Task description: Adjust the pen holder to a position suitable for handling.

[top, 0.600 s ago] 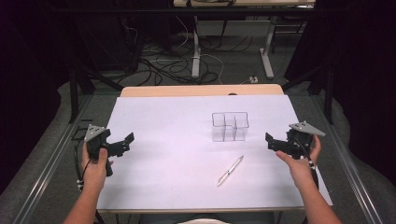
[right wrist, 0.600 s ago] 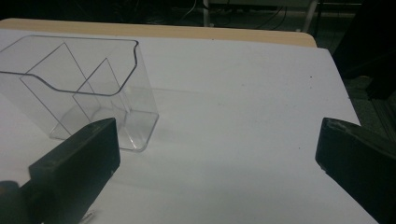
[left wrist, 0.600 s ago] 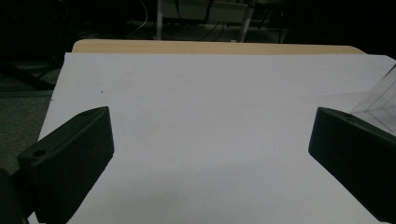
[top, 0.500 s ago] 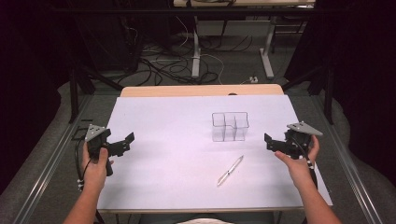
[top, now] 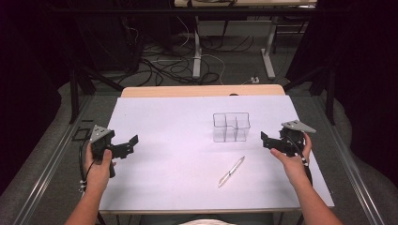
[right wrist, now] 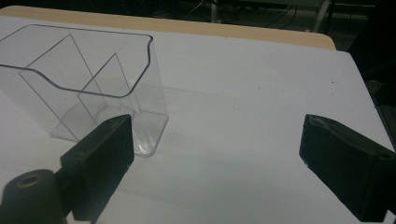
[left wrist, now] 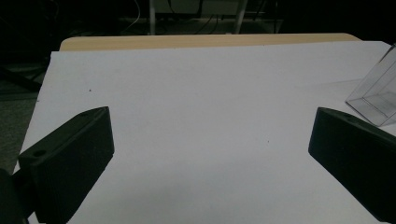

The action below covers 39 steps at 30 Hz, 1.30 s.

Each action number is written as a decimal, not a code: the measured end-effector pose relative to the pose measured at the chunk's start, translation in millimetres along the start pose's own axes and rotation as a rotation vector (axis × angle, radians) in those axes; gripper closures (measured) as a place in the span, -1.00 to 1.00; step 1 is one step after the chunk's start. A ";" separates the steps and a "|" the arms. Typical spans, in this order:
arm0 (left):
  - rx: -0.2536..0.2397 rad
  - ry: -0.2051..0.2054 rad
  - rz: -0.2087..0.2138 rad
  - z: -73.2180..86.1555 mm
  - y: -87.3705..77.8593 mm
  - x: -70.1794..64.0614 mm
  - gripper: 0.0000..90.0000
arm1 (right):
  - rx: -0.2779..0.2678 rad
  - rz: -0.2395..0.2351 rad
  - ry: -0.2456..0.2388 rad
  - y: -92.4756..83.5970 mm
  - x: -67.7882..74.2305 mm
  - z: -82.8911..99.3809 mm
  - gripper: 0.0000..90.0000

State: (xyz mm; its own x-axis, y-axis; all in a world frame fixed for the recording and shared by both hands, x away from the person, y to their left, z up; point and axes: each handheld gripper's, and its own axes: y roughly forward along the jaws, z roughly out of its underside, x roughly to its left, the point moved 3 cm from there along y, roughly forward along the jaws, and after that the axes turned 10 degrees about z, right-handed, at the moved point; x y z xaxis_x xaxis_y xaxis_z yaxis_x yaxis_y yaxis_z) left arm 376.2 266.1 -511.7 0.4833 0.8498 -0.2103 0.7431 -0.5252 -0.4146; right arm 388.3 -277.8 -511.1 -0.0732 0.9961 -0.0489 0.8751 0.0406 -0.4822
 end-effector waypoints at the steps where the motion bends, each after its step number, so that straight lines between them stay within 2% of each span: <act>1: 0.003 0.001 -0.001 0.3 -0.3 0.1 -1.00 | -0.004 -0.003 -0.006 1.5 -0.3 -1.1 -0.75; 6: 0.002 -0.004 -0.007 1.3 -2.0 0.9 -1.00 | -0.005 -0.013 0.015 7.3 0.4 -8.9 -0.67; 9: 0.003 -0.003 -0.008 1.6 -2.8 1.0 -1.00 | -0.004 -0.015 0.004 12.9 1.0 -13.2 -0.60; 15: 0.003 -0.006 -0.010 2.5 -4.1 0.9 -1.00 | -0.021 -0.012 0.016 22.9 4.5 -19.7 -0.32; 27: 0.011 -0.014 -0.009 3.9 -3.2 1.9 -1.00 | 0.026 -0.013 0.048 45.7 13.0 -21.7 0.11; 32: 0.015 -0.018 -0.010 4.8 -2.4 3.1 -1.00 | 0.040 -0.023 0.031 56.5 14.5 -18.3 0.50; 36: 0.016 -0.022 -0.014 5.0 -3.2 4.0 -1.00 | 0.061 -0.036 0.039 64.8 17.2 -15.1 0.71; 39: 0.018 -0.026 -0.016 5.6 -3.5 4.3 -1.00 | 0.063 -0.041 0.020 69.8 18.2 -13.6 0.86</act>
State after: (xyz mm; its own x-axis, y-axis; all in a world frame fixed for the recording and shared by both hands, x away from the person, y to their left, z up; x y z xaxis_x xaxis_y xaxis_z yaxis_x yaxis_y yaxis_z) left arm 373.1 271.8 -516.1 0.4589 0.8591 -0.2265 0.7419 -0.5108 -0.4343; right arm 454.5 -255.8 -533.8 -0.0980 0.9951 -0.0104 0.8396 0.0771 -0.5377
